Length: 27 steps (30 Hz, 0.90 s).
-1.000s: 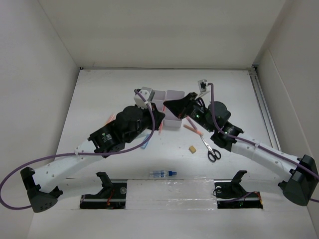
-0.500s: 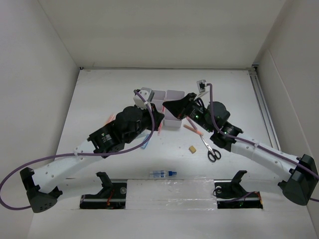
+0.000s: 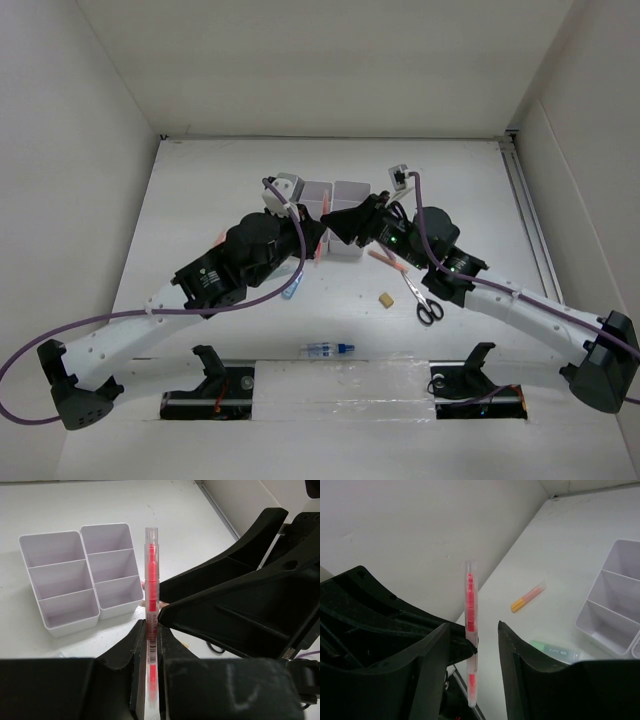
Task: Sort the stationery into containers
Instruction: Close the pen cap on the pen, then place the pen in the storage box.
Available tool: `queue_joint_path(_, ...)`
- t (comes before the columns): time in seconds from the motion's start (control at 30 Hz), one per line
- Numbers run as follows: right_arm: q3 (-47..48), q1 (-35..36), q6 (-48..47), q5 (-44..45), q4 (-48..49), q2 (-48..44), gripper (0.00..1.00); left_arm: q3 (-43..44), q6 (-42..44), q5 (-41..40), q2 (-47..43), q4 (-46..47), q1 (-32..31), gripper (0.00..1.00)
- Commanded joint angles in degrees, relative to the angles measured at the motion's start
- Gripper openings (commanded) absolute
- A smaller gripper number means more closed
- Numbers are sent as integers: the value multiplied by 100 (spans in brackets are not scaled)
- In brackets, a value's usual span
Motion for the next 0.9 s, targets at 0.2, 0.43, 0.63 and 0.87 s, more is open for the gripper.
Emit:
queue_joint_path(0.2,43,137,-99,40,-298,-263,70,4,31,-181,-132,677,38,0)
queue_joint_path(0.43,-264,-267,-99,577,-597,-1018,77,-48,-74,-682,-18,677,38,0)
queue_joint_path(0.63,-387,-768,-213,682,-1010,-1862,77,-48,-74,-1727,377,1124,38,0)
queue_joint_path(0.87,-581,-979,-379,736,-1432,-2618,77,-434,93,-2546,1142,2959,520,0)
